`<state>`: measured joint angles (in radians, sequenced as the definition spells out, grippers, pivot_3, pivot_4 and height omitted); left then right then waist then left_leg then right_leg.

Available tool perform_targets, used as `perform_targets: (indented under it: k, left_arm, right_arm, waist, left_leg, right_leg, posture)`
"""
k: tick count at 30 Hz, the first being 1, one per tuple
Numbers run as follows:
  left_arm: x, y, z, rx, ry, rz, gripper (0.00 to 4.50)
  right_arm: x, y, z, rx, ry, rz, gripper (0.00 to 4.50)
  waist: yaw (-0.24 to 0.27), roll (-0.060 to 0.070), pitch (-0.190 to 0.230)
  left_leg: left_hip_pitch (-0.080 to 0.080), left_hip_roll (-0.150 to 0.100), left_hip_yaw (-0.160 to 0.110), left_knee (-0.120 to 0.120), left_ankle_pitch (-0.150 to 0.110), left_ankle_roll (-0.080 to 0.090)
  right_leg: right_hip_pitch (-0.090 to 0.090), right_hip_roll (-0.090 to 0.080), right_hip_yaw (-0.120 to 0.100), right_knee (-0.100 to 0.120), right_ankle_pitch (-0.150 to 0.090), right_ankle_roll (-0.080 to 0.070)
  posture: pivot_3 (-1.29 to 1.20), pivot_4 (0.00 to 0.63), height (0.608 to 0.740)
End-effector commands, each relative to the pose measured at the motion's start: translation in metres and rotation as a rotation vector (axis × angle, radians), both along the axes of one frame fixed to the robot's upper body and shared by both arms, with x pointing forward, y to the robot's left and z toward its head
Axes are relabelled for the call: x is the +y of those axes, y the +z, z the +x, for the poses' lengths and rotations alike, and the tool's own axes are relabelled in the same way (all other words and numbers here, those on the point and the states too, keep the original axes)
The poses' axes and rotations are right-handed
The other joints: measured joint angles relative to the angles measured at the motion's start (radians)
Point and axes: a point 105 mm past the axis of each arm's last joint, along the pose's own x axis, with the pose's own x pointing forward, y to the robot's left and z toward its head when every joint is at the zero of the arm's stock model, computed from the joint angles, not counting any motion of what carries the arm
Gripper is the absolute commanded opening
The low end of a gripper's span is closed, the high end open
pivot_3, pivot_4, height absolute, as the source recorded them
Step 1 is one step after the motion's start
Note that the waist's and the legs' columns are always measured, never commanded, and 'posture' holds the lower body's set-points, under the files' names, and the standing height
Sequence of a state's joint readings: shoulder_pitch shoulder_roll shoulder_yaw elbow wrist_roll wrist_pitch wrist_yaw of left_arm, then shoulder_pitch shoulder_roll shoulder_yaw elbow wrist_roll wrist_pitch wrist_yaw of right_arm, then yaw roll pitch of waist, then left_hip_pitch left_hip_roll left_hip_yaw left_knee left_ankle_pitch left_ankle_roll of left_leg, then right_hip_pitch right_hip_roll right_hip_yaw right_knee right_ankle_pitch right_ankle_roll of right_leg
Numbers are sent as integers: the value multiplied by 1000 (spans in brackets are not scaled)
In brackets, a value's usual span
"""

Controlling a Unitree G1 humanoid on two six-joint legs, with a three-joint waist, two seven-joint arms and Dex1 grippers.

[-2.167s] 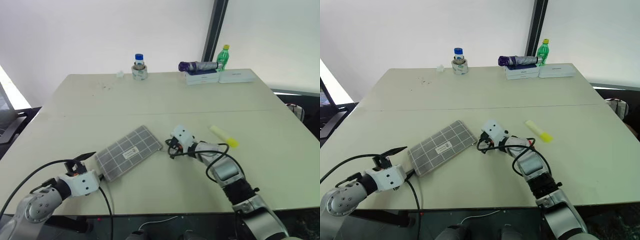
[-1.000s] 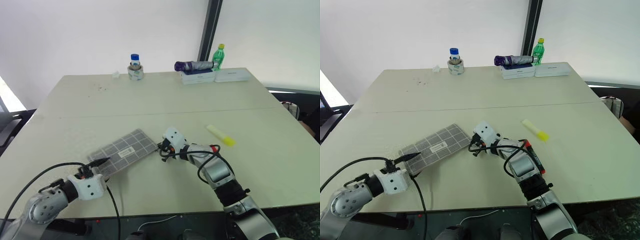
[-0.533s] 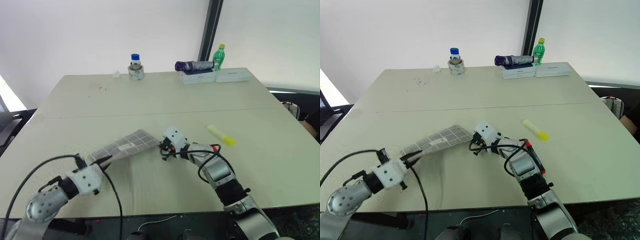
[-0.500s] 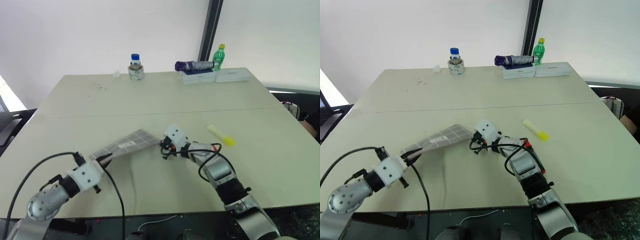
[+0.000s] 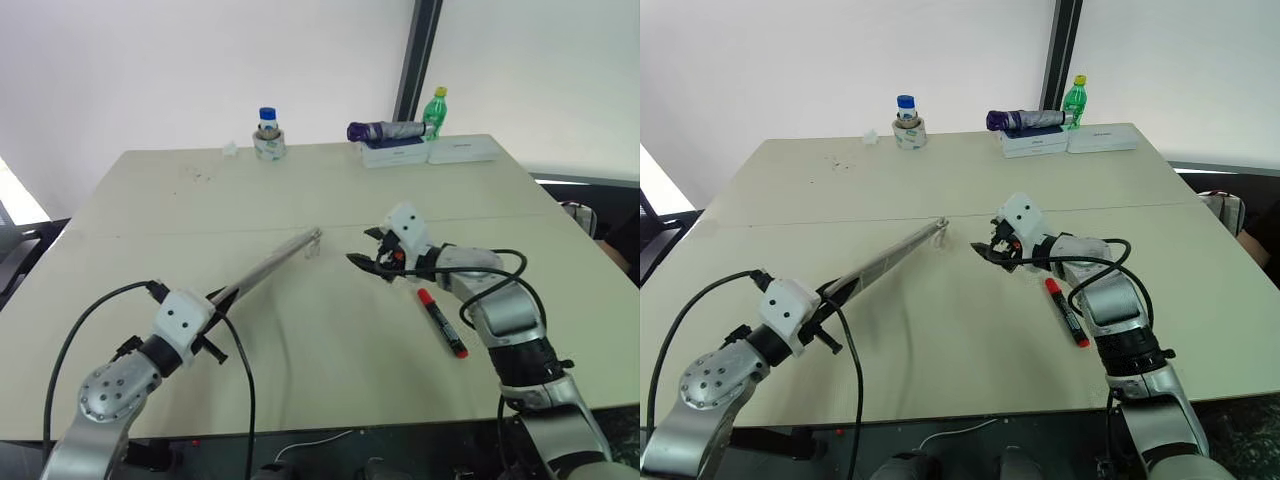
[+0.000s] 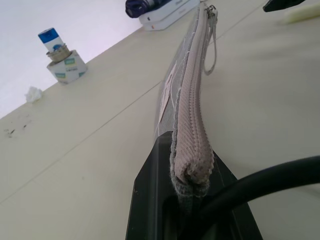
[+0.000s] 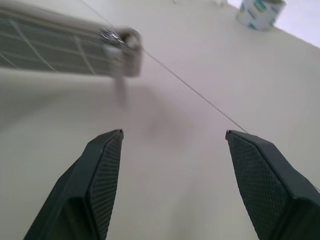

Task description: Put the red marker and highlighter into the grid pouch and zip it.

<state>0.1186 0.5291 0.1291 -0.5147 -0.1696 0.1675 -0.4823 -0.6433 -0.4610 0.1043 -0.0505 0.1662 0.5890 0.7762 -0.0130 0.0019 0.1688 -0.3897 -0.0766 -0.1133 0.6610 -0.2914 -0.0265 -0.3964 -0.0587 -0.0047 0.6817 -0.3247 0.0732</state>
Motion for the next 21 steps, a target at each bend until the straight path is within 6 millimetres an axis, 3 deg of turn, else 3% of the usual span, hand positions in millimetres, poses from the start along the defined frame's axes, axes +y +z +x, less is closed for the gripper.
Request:
perform_targets:
  k: [1,14,17,21]
  left_arm:
    - [-9,10,-4,-44,-30,-3,0]
    - [-17,6,-11,-17,-86,-12,0]
    - [-18,5,-12,-14,-91,-16,0]
    - [-18,5,-11,-11,-94,-15,0]
  right_arm:
    - [11,8,-12,-11,67,25,3479]
    - [27,1,-3,58,28,140,3479]
    - [28,0,-2,66,21,150,2619]
    - [30,0,-2,73,21,155,491]
  waist:
    - [2,0,0]
    - [2,0,0]
    - [1,0,0]
    - [1,0,0]
  left_leg:
    - [0,0,0,0,0,0]
    - [0,0,0,0,0,0]
    - [0,0,0,0,0,0]
    - [0,0,0,0,0,0]
  right_leg:
    - [0,0,0,0,0,0]
    - [0,0,0,0,0,0]
    - [0,0,0,0,0,0]
    - [0,0,0,0,0,0]
  posture:
    - [0,150,740]
    - [0,150,740]
    - [0,150,740]
    - [0,150,740]
